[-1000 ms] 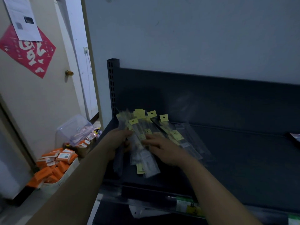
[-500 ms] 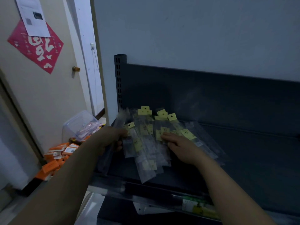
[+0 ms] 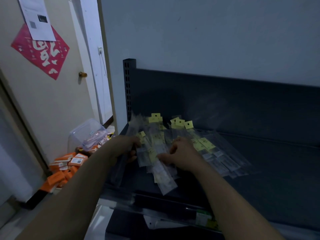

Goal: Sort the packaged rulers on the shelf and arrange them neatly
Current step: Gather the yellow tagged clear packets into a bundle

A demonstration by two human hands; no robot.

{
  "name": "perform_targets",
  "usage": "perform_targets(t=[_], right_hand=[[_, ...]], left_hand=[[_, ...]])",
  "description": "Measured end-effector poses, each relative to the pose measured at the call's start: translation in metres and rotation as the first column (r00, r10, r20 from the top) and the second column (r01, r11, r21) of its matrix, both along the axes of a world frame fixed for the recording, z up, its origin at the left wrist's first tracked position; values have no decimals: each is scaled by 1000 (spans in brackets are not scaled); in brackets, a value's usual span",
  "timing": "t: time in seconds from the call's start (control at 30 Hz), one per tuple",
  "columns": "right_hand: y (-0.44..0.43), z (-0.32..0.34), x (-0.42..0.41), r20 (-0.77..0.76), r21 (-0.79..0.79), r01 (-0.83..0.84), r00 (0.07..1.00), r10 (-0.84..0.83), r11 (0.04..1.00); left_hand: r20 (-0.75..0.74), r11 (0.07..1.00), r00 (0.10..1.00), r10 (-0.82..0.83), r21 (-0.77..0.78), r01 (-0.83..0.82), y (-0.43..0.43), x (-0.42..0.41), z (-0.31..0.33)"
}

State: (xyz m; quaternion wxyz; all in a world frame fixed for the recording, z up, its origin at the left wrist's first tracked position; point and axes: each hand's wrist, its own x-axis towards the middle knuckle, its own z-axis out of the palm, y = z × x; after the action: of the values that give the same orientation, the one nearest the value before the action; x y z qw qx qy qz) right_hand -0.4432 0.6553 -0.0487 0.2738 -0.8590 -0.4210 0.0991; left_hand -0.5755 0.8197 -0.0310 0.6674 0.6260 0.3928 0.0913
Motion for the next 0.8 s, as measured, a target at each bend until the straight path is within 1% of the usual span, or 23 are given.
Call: perform_targets(t=[0.1,0.2,0.23,0.3,0.33,0.37,0.43,0.47,0.5,0.6,0.7,0.8], right_hand=[[-2,2,1,-49,69,3,999,0,998],[-11,7,4,-242,205,167,963,-115,964],[-15,9,7,-283,249,219,948,-145,944],[-21,10,12,-330,325,301,925,-191,897],[-23,11,15,-378,363,337,905,-193,869],[-25,13,17,-470,397,370,868,-160,840],[-29,19,18,-660,431,403,751,-23,808],[-33,22,19,-700,434,383,713,38,815],[-37,26,20,-707,431,337,703,81,837],[-51,37,24,-674,414,165,717,180,895],[-62,47,30,-647,386,23,719,253,922],[-60,51,32,-586,347,-12,778,227,938]], left_hand=[[77,997,995,70,-39,-67,4,-2,3],[117,989,990,80,-130,-65,8,-7,3],[115,987,991,74,-148,-57,8,-8,2],[105,988,992,75,-145,-60,6,-10,4],[100,988,991,84,-135,-71,5,-10,5],[98,988,991,96,-130,-83,4,-10,7],[108,985,987,119,-139,-103,2,-10,10],[117,985,986,119,-137,-103,2,-10,11],[133,988,985,111,-125,-95,1,-10,12],[207,992,977,52,-120,-27,-3,-9,19],[250,970,965,-79,-204,133,-6,-7,26],[214,894,932,-291,-285,345,-14,-2,27]])
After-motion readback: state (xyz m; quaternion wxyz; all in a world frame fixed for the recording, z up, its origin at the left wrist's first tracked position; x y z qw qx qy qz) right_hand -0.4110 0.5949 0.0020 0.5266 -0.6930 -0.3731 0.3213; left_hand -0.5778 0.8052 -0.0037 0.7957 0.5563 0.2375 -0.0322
